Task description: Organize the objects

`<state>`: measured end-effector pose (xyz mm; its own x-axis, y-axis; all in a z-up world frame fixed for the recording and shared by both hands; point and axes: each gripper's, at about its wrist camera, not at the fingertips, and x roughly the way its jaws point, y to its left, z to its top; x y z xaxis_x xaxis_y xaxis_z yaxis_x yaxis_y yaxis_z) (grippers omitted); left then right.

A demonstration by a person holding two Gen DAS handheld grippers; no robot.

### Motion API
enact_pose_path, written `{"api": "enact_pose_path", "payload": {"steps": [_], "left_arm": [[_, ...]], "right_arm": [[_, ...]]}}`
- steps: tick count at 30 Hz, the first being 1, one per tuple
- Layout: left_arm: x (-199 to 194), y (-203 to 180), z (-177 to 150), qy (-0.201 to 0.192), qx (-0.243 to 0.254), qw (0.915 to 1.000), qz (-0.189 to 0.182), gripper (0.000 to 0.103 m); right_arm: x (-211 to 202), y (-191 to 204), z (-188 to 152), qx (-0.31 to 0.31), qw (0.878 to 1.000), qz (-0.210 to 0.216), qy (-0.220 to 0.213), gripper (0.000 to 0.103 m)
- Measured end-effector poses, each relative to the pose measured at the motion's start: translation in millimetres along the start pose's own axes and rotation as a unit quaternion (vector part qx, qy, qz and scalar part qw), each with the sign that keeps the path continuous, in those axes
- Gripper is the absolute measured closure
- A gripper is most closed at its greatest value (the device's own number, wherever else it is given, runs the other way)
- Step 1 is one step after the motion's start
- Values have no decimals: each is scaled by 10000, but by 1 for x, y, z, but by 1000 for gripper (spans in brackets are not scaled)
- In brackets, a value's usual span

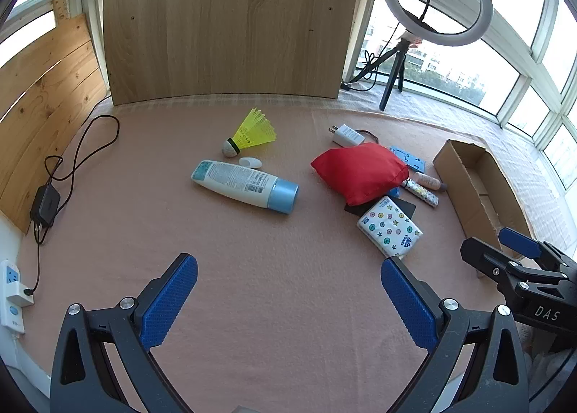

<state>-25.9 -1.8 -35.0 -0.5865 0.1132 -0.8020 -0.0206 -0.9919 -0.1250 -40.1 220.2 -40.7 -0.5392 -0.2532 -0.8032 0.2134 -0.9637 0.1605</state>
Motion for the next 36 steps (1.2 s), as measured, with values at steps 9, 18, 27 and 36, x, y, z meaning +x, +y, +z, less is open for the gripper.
{"api": "enact_pose_path", "payload": {"steps": [9,18,27,36], "left_arm": [[11,8,-5,247,-169,9995,34,0],[14,23,-15,379,-403,9984,85,0],[14,38,-21,412,-664,9969,78,1],[17,46,-27,493,-848,9952,67,1]], "right_arm": [[28,-11,11,109,9989,332,319,33],[63,-19,29,271,9948,757,621,54],[101,-22,42,401,9882,1065,1022,68],[129,-29,45,521,9837,1098,1328,79]]}}
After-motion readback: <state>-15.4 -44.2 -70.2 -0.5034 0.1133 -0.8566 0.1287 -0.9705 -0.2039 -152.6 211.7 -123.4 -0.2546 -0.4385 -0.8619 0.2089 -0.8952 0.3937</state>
